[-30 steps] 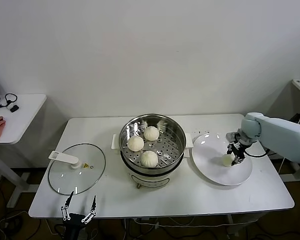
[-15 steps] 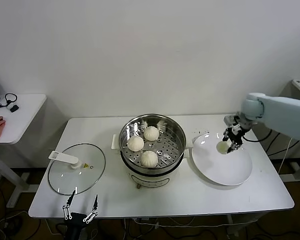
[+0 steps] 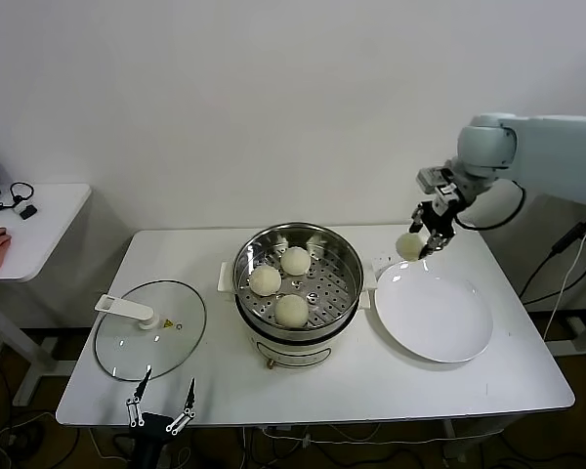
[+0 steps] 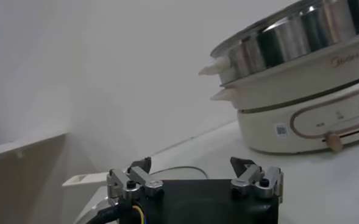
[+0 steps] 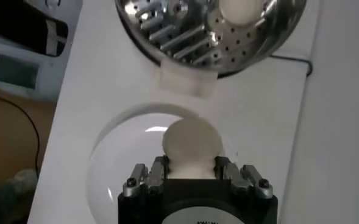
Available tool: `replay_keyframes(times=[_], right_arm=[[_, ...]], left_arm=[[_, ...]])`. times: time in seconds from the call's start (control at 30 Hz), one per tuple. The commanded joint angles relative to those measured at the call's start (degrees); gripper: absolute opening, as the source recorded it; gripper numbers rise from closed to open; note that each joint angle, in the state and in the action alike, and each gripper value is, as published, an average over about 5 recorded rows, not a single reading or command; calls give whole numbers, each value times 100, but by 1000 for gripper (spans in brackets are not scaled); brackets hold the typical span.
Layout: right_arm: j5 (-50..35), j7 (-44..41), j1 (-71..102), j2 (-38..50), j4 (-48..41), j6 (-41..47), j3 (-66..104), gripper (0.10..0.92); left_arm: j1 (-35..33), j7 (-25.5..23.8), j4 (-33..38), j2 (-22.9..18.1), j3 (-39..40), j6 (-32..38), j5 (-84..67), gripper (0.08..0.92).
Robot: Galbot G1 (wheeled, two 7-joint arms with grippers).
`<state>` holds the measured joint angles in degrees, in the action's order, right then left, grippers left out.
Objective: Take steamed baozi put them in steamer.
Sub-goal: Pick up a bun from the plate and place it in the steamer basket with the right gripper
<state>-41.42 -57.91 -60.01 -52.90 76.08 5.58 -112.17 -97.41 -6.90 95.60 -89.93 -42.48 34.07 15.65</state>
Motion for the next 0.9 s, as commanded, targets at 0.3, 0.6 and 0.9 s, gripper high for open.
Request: replay_keyframes(times=[0.3,0.6,0.9], right_arm=[[-1038,559,230,-1337,135,687,355,524],[-853,732,873,-1609,-57,815,663,526],[-678,842,1164,-1600,-52,873,721,526]], left_arm=[[42,-4,15,-14,-6,-3,0,823],[78,-8,-41,-12,-42,-9,-18,823],[98,-6,-98,-2,-71,3,-31,823]])
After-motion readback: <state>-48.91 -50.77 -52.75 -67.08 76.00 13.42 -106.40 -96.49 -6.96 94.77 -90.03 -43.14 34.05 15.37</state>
